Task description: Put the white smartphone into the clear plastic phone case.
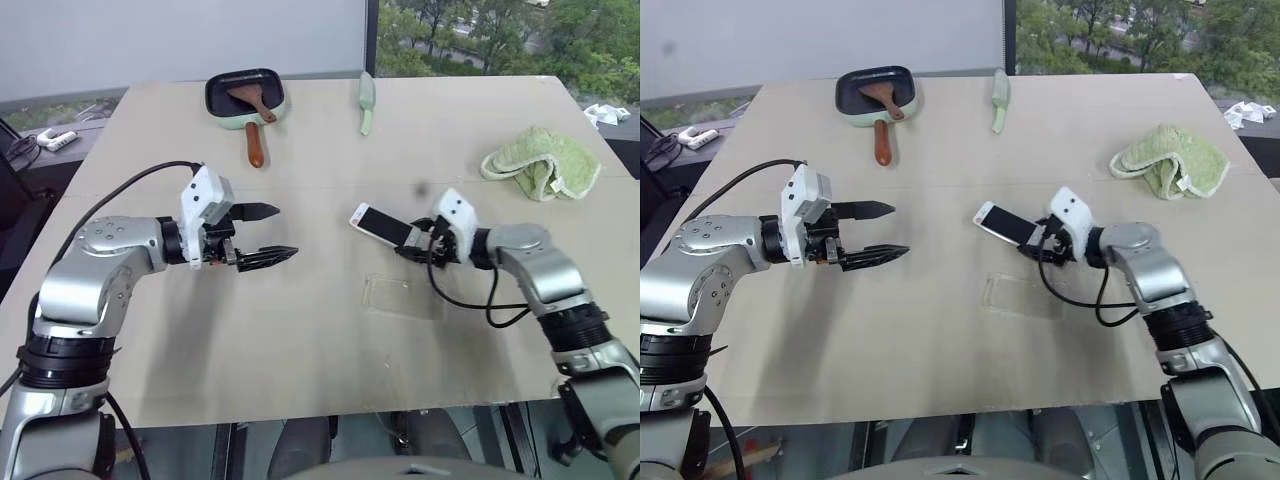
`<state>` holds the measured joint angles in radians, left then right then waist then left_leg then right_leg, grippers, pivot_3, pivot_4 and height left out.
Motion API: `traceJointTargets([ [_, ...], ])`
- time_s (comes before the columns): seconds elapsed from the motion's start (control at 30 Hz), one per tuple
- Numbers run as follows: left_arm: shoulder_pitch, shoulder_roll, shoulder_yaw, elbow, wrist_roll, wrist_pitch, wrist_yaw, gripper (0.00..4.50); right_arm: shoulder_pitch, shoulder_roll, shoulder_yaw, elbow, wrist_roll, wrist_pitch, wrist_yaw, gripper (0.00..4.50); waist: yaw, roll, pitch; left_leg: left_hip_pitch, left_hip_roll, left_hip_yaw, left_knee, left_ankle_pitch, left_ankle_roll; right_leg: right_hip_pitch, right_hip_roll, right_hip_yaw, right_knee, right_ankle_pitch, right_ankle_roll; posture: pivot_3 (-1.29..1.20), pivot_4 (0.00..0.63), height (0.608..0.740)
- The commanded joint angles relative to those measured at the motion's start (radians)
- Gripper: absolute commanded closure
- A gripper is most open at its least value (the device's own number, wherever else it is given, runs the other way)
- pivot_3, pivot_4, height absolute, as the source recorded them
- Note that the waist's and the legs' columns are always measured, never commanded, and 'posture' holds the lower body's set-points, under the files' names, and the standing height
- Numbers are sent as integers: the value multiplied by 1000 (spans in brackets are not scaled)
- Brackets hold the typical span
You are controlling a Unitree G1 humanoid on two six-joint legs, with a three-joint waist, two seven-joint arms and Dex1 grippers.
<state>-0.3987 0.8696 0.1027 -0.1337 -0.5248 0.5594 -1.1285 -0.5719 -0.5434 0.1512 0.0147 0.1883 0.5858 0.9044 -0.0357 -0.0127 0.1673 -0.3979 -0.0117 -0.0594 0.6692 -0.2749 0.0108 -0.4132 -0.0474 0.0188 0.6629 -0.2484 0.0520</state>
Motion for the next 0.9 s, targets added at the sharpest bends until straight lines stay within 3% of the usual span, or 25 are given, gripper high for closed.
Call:
traceJointTargets([
  [0.03, -37, -9, -4, -1, 4, -26, -5, 0, 42, -58, -69, -155, 65, 54, 20, 1582, 4, 0, 0, 0, 0, -1, 0, 0, 0, 0, 0, -1, 0, 0, 0, 0, 150, 740],
  [0.2, -72, -42, -30, 21, 5, -39, -7, 0, 146, -166, -123, -314, 129, 98, 60, 1582, 8, 0, 0, 0, 0, -1, 0, 0, 0, 0, 0, -1, 0, 0, 0, 0, 150, 740],
  [0.33, -102, -86, -79, 33, 8, -50, -33, 0, 234, -237, -144, -396, 154, 23, 113, 1582, 14, 0, 0, 0, -1, 0, 1, 0, 1, 1, 0, -1, 0, 0, 0, 0, 150, 740],
  [0.6, -204, -181, -262, 112, 65, -138, -197, 0, 321, -317, -92, -425, 94, -98, 151, 1582, 22, 0, 0, 0, -2, 0, 2, 0, 1, 1, 1, 0, 1, 0, 0, 0, 150, 740],
  [0.73, -272, -238, -323, 223, 120, -225, -266, 1242, 333, -314, -93, -432, 96, -99, 136, 1582, 22, 0, 0, 0, -2, 0, 3, 0, 0, 2, 1, -1, 1, 0, 0, 0, 150, 740],
  [0.87, -314, -299, -353, 312, 151, -303, -322, 3194, 358, -318, -96, -442, 95, -100, 124, 1582, 22, -1, 0, 0, -2, 1, 3, 0, 0, 2, 1, 0, 1, 0, 0, 0, 150, 740],
  [0.9, -318, -307, -355, 325, 154, -312, -332, 3304, 362, -318, -96, -444, 96, -99, 122, 1582, 22, -1, 0, 0, -2, 0, 3, 0, 0, 1, 1, -1, 0, 0, 0, 0, 150, 740],
])
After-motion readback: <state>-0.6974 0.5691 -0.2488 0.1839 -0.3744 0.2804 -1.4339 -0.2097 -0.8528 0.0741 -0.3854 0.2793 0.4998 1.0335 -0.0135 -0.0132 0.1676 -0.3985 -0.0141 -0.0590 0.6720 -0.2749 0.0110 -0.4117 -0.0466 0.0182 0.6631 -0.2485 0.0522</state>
